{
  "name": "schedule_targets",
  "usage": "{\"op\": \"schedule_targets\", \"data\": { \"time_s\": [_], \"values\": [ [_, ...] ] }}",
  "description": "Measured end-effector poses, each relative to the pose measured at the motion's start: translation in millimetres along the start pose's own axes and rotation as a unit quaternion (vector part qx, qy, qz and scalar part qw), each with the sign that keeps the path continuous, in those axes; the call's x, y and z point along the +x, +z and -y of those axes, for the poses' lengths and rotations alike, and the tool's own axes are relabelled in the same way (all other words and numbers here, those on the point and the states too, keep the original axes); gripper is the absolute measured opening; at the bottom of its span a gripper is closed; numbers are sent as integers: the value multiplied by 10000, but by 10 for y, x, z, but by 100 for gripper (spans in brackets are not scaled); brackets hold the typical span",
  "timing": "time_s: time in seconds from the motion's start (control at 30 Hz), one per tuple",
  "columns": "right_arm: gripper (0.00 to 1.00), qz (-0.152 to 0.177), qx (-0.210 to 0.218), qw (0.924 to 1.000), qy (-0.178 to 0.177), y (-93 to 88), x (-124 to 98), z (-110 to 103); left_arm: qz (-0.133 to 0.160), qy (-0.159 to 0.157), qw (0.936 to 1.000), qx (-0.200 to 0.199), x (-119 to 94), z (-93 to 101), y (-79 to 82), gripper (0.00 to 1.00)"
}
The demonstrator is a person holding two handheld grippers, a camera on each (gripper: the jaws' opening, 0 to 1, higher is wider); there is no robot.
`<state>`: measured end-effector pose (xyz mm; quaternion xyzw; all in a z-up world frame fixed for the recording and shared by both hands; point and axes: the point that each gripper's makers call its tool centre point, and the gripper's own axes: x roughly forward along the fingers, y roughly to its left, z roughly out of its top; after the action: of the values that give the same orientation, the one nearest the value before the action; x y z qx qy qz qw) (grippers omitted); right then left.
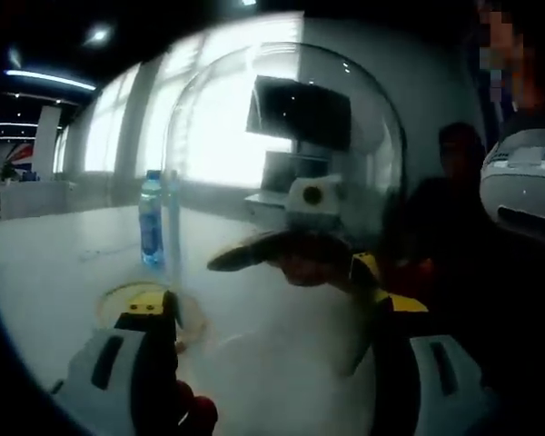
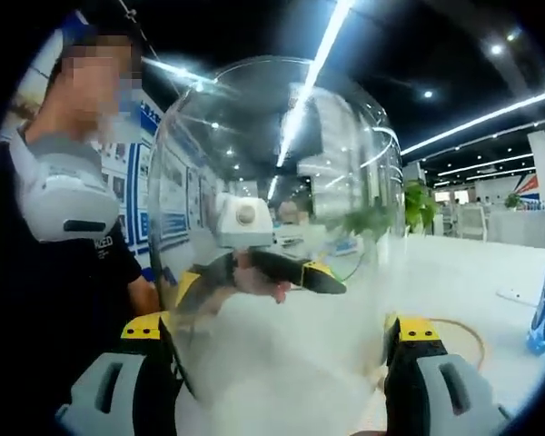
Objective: Open the cover put in the Mizone put the cover back on
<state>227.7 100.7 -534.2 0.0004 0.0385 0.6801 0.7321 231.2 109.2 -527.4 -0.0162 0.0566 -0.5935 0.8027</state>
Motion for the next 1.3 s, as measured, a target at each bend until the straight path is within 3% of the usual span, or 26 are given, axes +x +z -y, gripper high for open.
{"op": "schedule_targets", "data": {
  "time_s": [0.33,0.67,0.83,1.3],
  "values": [
    [90,5,-137,9999,-49,-68,-12,27,160,8,9997,177,32,-14,-42,77],
    [90,539,-176,9983,-127,-32,-28,28,454,52,9987,209,-13,-44,-19,78],
    [90,654,-176,9976,-106,-16,-36,39,598,84,9979,221,-34,-34,-18,78],
    [90,669,-178,9975,-133,-13,-35,40,634,147,9975,283,-47,4,-16,77]
  ]
}}
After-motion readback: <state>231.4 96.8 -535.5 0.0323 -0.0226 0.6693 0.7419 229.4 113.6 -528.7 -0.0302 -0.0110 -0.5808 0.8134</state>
